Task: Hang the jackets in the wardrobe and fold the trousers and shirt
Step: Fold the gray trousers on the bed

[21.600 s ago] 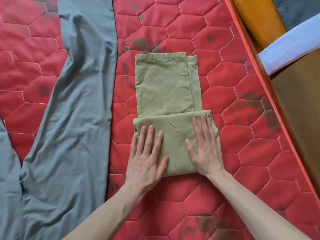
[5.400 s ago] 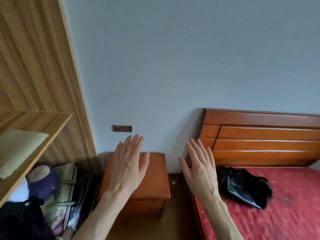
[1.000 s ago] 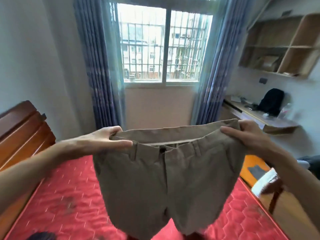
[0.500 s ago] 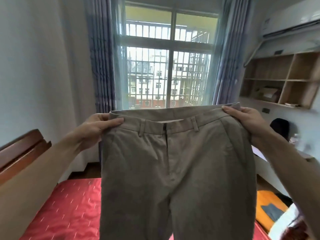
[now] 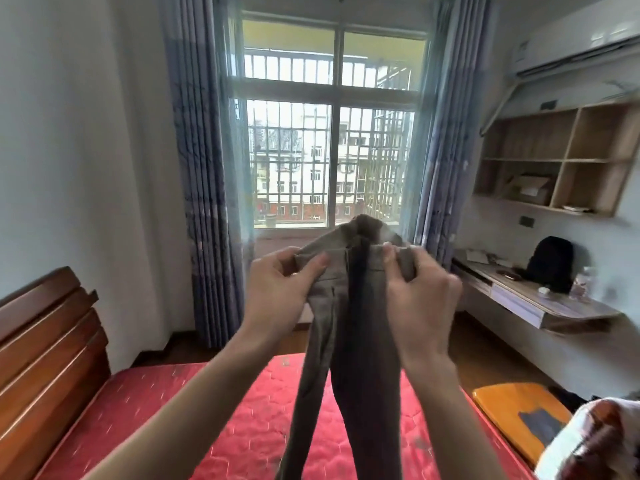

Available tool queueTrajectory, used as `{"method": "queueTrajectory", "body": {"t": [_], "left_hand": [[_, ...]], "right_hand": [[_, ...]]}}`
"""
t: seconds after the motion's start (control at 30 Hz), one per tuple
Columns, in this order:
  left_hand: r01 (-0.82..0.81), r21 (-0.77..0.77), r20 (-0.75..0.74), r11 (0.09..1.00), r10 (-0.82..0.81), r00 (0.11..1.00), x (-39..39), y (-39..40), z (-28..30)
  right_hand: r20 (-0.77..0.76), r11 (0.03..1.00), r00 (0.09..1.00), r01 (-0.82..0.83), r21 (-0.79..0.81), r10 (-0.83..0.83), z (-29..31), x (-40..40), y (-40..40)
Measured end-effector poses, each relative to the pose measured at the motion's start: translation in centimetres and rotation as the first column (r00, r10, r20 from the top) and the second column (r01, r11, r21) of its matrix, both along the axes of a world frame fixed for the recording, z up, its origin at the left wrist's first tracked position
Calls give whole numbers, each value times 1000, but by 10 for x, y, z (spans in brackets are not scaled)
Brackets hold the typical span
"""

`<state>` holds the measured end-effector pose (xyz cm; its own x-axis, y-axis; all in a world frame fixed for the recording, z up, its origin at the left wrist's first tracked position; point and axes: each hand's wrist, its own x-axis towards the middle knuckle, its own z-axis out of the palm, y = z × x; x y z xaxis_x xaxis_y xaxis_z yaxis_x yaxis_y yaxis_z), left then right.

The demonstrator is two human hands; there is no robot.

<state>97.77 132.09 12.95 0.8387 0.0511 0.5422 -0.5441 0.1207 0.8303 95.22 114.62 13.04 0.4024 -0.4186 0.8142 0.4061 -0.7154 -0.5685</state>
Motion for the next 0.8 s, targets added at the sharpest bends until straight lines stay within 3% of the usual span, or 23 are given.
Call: {"method": "queueTrajectory", "body": {"t": [0.13, 0.3, 0.4, 0.5, 0.63, 0.73, 0.8], "left_hand": [[-105, 60, 1, 993, 105, 994, -10, -25, -6], [-113, -26, -50, 993, 111, 993, -14, -23, -6], [-125, -50, -88, 991, 120, 989, -19, -29, -9], [-139, -27, -25, 990, 138, 990, -30, -32, -17], [-135, 95, 37, 986, 132, 991, -34, -27, -19], [-106, -1, -82, 994, 106, 991, -21, -12, -13], [-13, -88, -172, 996, -2, 985, -15, 0, -10]], "right_hand": [[32, 989, 989, -145, -19, 146, -18, -3, 30], [-46, 879, 882, -461, 120, 469, -47, -10, 54], [-51, 893, 899, -425, 146, 436, -61, -12, 66], [-65, 922, 923, -371, 105, 379, -72, -11, 73], [-34, 864, 870, -483, 145, 492, -81, -15, 75], [-52, 807, 809, -588, -56, 586, -84, -20, 54], [28, 812, 830, -537, -230, 557, -83, -16, 31]]}}
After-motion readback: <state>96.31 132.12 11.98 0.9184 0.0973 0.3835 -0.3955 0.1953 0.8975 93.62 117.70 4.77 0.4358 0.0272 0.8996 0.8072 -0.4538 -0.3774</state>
